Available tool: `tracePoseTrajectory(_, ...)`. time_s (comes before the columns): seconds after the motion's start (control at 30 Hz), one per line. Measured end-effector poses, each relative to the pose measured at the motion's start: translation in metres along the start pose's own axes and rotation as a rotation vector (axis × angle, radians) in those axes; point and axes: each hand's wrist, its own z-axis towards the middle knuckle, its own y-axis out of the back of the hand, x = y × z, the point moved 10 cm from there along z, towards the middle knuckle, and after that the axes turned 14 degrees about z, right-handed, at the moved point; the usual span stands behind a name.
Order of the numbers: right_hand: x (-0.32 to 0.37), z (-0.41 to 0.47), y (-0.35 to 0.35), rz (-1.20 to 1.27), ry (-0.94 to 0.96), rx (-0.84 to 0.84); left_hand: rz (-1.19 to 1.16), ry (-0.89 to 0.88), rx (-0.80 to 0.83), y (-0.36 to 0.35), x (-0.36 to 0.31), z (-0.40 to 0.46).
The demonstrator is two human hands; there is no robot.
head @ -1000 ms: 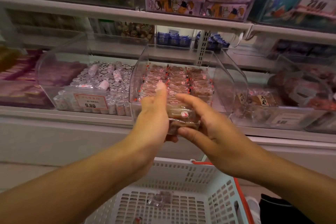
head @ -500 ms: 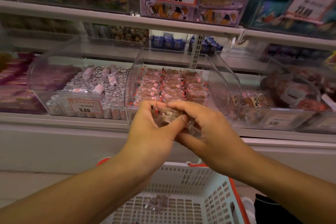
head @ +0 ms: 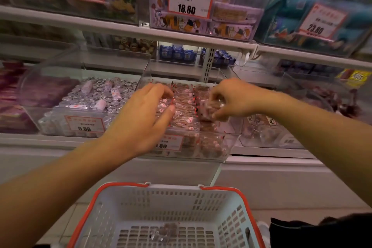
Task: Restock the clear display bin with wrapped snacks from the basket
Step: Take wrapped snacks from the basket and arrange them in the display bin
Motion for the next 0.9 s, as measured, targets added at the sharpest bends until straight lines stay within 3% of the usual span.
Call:
tracePoseTrajectory(0.1,-0.003,0.016,-0.025,-0.199,0.007,0.047,0.093,-0.070,0.059,-0.010,0.001,-0.003)
tracePoseTrajectory(0.27,-0.002,0.029,-0.041,-0.269,0.032,0.108,0.155,-0.128,0.118,-0.024,-0.004,-0.006)
tracePoseTrajectory(0.43,-0.028,0.023,-0.060,-0.707,-0.047,0.319,0.170,-0.146,0.168,-0.033,-0.007,-0.007)
tracePoseTrajectory(0.6,-0.029,0.021,-0.059,-0.651,-0.143,0.446,0.168,-0.154,0.184,-0.038,-0.009,-0.006)
tracePoseTrajectory(0.9,-0.016,0.024,-0.060,-0.615,-0.011,0.338,0.209,-0.181,0.251,-0.053,-0.004,-0.008)
